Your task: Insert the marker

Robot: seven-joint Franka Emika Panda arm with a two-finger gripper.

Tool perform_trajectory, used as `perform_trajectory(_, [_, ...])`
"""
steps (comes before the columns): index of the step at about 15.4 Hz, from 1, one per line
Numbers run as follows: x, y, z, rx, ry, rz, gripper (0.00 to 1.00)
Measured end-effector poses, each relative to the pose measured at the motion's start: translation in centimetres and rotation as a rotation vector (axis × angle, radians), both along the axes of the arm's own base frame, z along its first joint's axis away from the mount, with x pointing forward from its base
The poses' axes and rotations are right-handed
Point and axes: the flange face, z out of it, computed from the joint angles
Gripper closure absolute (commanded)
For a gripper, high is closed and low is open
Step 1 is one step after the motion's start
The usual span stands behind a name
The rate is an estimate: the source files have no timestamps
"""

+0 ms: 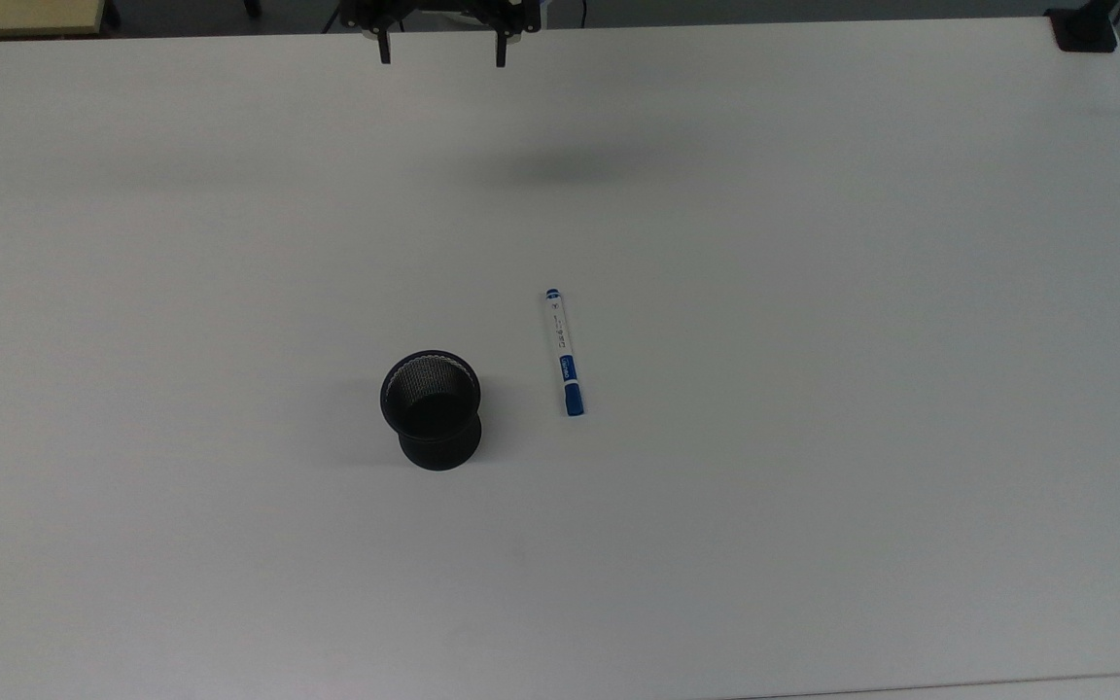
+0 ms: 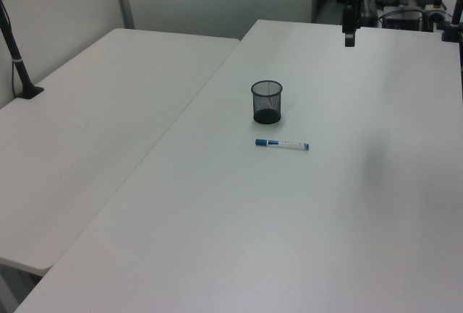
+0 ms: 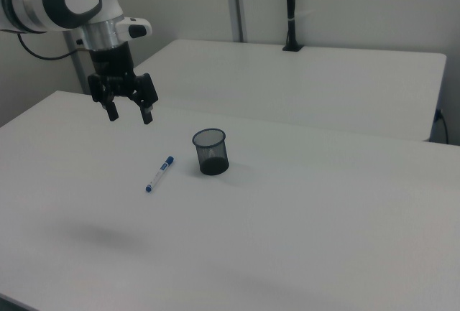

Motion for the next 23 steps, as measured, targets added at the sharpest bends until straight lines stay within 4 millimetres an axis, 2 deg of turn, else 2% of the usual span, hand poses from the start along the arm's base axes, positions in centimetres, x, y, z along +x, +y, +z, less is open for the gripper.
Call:
perform_trajectory(18, [0.4, 0.1, 0.1, 0.003, -0.03, 0.004, 0.0])
perform_trajectory(23, [2.7, 0.5, -2.3, 0.012, -0.075, 0.017, 0.0])
